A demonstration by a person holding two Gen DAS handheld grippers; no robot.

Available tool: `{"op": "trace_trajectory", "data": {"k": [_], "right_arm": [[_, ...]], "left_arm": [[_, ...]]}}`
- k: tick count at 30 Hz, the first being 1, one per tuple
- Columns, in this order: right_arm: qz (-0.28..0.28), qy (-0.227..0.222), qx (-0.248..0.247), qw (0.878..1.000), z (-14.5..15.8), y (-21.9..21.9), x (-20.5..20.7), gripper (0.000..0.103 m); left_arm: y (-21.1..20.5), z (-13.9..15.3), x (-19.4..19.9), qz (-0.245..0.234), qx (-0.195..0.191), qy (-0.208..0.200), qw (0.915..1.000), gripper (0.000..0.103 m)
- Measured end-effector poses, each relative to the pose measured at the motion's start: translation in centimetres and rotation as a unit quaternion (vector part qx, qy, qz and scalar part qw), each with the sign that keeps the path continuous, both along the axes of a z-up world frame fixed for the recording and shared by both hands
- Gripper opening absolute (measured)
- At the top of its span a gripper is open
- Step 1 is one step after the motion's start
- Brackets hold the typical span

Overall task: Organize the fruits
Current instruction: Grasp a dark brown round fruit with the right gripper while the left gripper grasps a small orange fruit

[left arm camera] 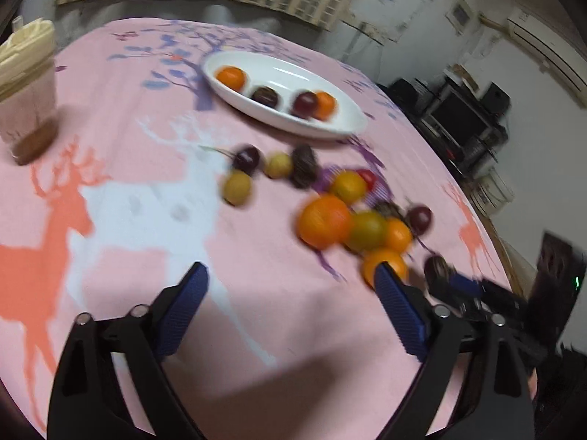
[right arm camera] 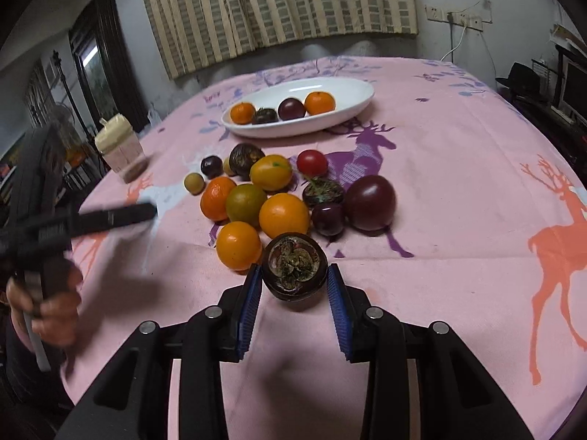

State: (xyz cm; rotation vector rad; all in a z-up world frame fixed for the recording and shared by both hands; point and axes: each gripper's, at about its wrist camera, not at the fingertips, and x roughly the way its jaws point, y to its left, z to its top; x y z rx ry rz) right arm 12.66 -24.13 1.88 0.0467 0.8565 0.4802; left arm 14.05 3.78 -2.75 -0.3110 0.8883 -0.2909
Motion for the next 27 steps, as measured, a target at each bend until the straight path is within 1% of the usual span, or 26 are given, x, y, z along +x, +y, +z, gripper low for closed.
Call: {"op": "trace_trajectory", "data": {"k": [1,4,5,6,8,14,17,18,19,22,25,27], "right_arm": [[-0.003,0.000,0.015,1.000,0.1,-0.5,0.0,0.037],[-0.005,-0.003,0.042,0.999,0.3,-1.4,0.0,0.037],[-0.004,-0.004,0.045,0.999,0.3,-1.5,-0.1,0.037],[-0.001,-0.006,0.048,0.999,0.4,-1.6,-0.2,0.037],[0.005,-0.009,0.053,0.999,0.5,-1.6,-0.3,0.037],[0.012,0.011,0.082,0.997,0.3,-2.3,0.2,0.037],[0.014,0.016,0.092,0.996,0.3,-2.6,0.3,0.037],[0.014,0.016,0.093,0.995,0.2,-2.6,0.3,0.037],[0.014,0.014,0.093,0.995,0.3,-2.6,0.2,0.037],[0.017,0.013,0.089,0.996,0.3,-2.4,0.1,0.037],[0.023,0.007,0.070,0.997,0.6,-2.1,0.1,0.037],[0.027,-0.003,0.054,0.998,1.2,-2.0,0.5,0.037]], "left_arm": [[-1.5,0.1,-0.6,-0.018,0.011,-0.006,0.9998,0.075],[-5.1,0.2,-1.1,-0.052,0.053,-0.023,0.9969,0.064],[-6.3,0.1,-0.9,-0.060,0.069,-0.024,0.9955,0.062],[-7.1,-0.1,-0.6,-0.068,0.077,-0.021,0.9945,0.057],[-8.3,-0.5,0.1,-0.077,0.087,-0.011,0.9931,0.054],[-9.8,-1.0,1.8,-0.082,0.109,0.002,0.9907,0.053],[-10.0,-1.2,2.7,-0.084,0.112,0.009,0.9902,0.052],[-10.2,-1.3,2.8,-0.085,0.112,0.011,0.9900,0.048],[-10.3,-1.4,3.0,-0.088,0.112,0.014,0.9897,0.043],[-10.4,-1.4,3.0,-0.092,0.112,0.014,0.9893,0.038],[-10.3,-1.3,2.7,-0.091,0.112,0.013,0.9894,0.038],[-9.8,-0.8,2.3,-0.098,0.103,0.011,0.9897,0.038]]}}
